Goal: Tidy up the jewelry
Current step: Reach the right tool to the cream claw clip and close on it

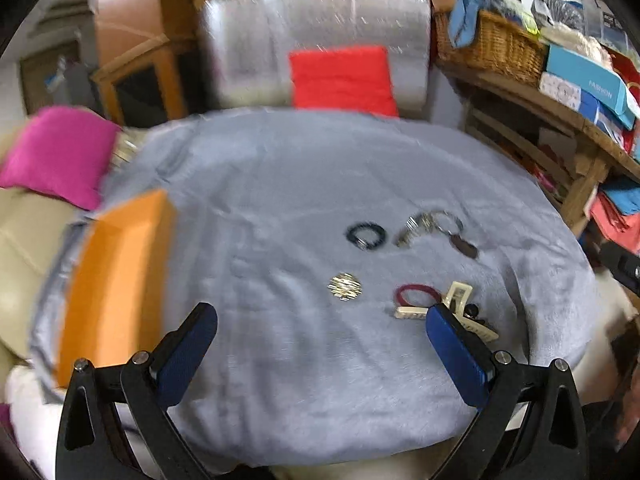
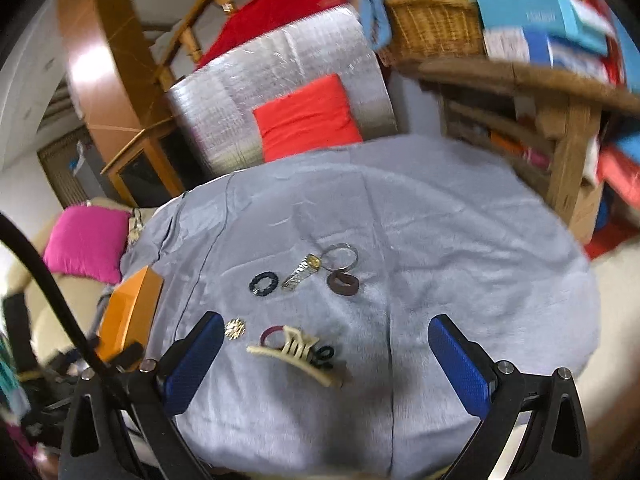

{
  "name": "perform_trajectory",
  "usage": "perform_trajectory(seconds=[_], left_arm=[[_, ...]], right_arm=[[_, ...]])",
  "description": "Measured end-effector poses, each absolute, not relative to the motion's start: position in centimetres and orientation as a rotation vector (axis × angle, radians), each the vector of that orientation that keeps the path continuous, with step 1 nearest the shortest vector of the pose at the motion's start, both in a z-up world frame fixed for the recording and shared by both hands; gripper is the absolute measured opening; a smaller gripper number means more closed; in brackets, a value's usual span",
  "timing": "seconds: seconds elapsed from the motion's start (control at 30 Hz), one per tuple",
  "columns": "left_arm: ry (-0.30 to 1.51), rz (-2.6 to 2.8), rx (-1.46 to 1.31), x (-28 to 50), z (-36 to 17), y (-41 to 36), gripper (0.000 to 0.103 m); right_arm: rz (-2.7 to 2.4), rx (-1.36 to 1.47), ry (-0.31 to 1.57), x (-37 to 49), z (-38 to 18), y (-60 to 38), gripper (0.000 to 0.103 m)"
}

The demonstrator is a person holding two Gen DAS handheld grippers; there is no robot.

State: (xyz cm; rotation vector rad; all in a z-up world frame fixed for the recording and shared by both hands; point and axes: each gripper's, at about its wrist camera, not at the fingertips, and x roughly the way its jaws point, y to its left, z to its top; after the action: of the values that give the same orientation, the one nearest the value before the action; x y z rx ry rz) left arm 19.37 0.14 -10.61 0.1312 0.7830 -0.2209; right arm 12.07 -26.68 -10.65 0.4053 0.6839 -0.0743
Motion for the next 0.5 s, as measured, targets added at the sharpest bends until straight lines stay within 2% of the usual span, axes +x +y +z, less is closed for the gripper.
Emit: perform_trajectory(seconds=[0.03, 0.17, 0.3, 0.37, 0.5], left_arm=[[0.793, -0.234, 0.123, 20.1, -11.3, -0.1, 0.103], [0.824, -0.217, 0.13, 22.3, -14.5, 0.4, 0.103], [0.814, -0.128, 0.171, 23.8, -16.8, 1.9, 0.103], [0.84, -0.095, 0.172, 24.7, -17.2, 2.7, 0.103], [0.817, -0.031, 0.207, 24.8, -17.0, 3.8, 0.103]], right_arm=[[-0.059, 0.438, 0.691, 12.9, -11.5, -27.5, 0.102], [0.034, 0.548, 0.748, 16.0, -14.8, -29.1, 0.089], [0.14, 0.512, 0.819, 18.7, -17.3, -26.5, 0.073], [0.186, 0.465, 0.888, 19.9, -18.8, -24.4, 0.068], [0.204, 0.417, 0.944, 21.2, -20.8, -22.0, 0.068]])
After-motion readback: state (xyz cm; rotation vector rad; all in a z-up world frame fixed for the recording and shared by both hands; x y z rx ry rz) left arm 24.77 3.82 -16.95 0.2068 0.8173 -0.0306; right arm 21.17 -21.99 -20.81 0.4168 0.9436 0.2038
